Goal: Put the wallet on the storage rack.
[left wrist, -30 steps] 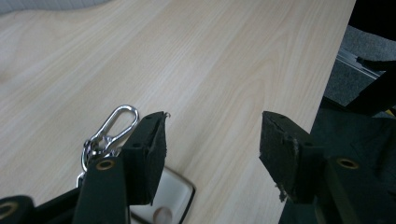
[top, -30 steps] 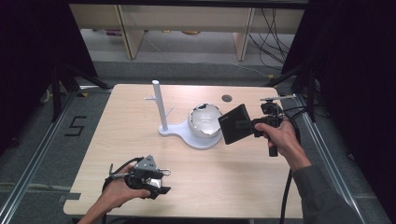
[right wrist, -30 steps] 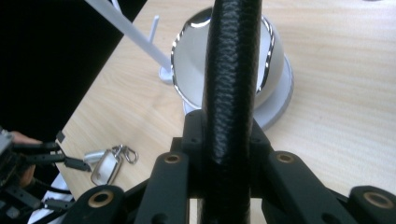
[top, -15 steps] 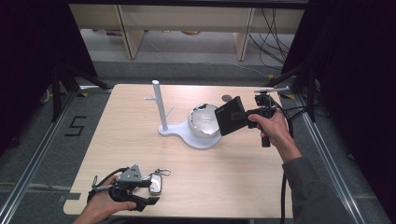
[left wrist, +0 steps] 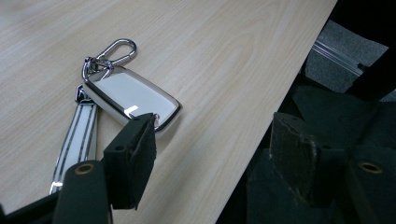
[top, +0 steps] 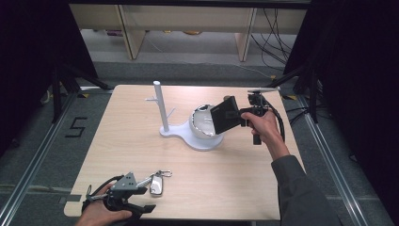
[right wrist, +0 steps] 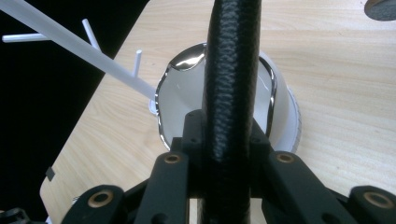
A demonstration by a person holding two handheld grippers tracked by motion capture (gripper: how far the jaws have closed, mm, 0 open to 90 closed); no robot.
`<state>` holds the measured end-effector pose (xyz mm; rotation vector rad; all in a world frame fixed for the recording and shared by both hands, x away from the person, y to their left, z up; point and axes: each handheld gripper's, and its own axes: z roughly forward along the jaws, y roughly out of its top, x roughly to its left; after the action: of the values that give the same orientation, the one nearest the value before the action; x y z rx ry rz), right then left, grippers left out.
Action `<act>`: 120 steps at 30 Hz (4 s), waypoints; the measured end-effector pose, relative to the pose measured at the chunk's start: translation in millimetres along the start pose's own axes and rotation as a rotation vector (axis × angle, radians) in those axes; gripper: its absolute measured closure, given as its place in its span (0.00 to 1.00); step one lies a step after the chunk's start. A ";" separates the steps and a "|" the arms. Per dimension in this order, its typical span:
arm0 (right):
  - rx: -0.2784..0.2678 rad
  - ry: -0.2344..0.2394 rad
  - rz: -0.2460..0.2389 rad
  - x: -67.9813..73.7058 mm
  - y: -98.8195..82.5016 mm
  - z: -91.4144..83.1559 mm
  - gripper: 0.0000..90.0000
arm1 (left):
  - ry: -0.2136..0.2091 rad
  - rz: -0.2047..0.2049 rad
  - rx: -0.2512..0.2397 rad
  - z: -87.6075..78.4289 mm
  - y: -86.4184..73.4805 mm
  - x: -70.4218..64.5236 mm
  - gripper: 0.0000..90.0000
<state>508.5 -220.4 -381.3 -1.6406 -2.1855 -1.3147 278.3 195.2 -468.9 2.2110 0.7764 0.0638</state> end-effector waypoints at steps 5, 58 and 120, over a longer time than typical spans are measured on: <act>0.011 0.013 0.045 2.1 1.6 9.7 0.85 | 0.007 0.005 0.005 -0.3 -0.2 0.0 0.35; 0.040 -0.061 0.024 -2.4 3.1 56.8 0.71 | 0.011 -0.014 0.005 -0.8 -3.7 3.9 0.35; -0.040 -0.117 -0.152 -25.1 -95.7 -46.0 0.49 | 0.107 -0.051 0.038 2.1 26.9 49.9 0.30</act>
<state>422.0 -274.1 -420.6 -1.6326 -2.4103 -1.3392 333.2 207.5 -461.4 2.2371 0.8987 0.1441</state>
